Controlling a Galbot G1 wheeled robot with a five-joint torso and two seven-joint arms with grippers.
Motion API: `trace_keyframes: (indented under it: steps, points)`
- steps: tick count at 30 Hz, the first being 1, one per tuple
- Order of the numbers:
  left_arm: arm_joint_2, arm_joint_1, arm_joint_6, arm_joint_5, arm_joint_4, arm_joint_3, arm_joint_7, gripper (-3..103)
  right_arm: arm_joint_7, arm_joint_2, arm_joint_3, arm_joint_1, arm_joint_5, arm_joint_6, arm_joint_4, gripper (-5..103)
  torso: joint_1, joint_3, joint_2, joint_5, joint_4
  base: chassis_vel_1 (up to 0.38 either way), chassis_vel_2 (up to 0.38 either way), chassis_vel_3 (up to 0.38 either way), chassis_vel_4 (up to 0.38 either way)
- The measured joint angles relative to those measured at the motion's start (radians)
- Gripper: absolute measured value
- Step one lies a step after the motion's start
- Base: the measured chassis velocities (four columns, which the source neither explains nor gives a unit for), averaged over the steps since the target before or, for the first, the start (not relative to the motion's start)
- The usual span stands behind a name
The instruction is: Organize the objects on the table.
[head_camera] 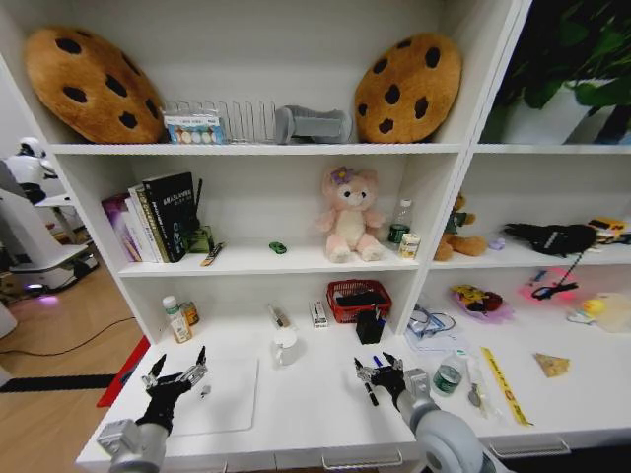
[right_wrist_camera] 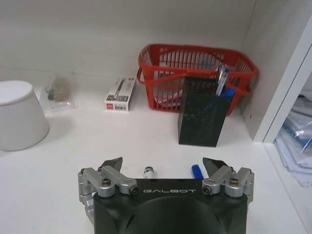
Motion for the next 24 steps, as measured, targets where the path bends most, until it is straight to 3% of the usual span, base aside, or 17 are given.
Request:
trace_keyframes:
  steps: [10,24]
  points:
    - [-0.007,0.012,-0.004,0.009,0.000,-0.004,0.000,100,0.044,-0.001,-0.074,0.120,0.159,-0.092,-0.053,93,0.000,0.000,0.000,0.0000,0.0005,0.000,0.000,0.000,0.000]
    - [-0.009,0.005,-0.006,0.007,0.008,-0.007,0.000,100,0.048,0.017,-0.088,0.141,0.154,-0.100,-0.121,93,0.000,0.000,0.000,0.0000,0.0002,0.000,0.000,0.000,0.000]
